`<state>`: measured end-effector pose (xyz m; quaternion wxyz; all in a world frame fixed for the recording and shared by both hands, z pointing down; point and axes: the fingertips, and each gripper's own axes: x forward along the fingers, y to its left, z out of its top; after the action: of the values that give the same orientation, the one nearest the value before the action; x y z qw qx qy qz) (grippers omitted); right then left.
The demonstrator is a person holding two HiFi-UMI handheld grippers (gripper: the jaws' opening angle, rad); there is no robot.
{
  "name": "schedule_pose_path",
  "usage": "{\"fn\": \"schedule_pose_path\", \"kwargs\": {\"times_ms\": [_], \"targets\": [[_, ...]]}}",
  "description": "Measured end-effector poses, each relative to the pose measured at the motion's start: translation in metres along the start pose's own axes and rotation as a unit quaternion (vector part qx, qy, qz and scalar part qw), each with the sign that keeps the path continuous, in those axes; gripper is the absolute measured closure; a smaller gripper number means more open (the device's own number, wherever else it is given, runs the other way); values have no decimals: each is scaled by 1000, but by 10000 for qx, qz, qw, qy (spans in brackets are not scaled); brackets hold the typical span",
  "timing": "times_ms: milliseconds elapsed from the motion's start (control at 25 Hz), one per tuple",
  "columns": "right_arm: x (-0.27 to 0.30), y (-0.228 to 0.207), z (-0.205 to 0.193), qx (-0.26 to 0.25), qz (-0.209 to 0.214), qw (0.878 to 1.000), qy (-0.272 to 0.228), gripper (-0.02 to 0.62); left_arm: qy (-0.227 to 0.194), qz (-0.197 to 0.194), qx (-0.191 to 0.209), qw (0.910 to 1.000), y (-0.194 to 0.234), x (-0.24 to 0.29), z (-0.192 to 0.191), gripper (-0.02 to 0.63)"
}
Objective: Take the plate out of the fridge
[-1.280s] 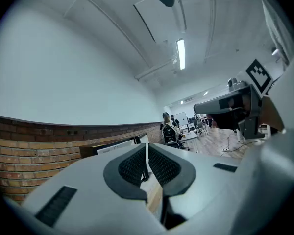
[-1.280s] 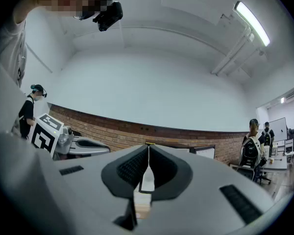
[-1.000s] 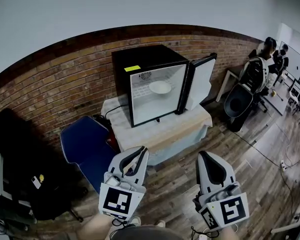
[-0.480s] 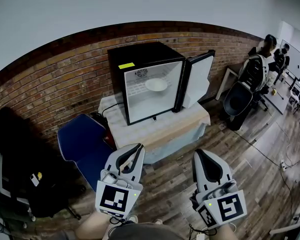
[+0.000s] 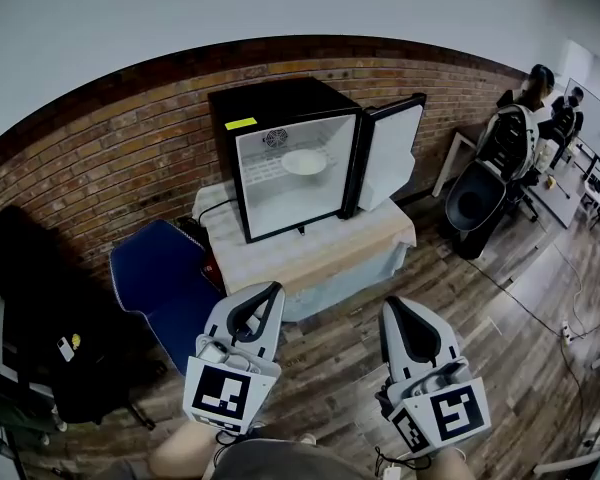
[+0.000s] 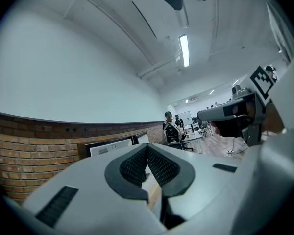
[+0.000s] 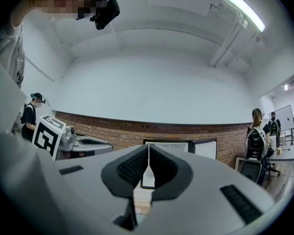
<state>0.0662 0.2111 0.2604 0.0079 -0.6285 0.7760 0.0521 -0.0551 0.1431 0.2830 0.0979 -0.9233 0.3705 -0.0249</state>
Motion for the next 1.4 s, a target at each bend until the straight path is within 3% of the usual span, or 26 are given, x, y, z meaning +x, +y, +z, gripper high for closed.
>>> {"fn": "schedule_pose_path", "kwargs": {"times_ms": [560, 960, 1400], "targets": [[-4, -8, -13, 187, 87, 9998, 25, 565, 43, 114, 78, 9999, -3, 0, -5, 588], [48, -11, -22, 96, 283, 9995, 123, 565, 20, 226, 9, 9997, 31, 26, -15, 588], [112, -38, -30, 119, 198, 9996, 162, 564, 51, 59, -4, 10000, 65, 82, -26, 588]]}}
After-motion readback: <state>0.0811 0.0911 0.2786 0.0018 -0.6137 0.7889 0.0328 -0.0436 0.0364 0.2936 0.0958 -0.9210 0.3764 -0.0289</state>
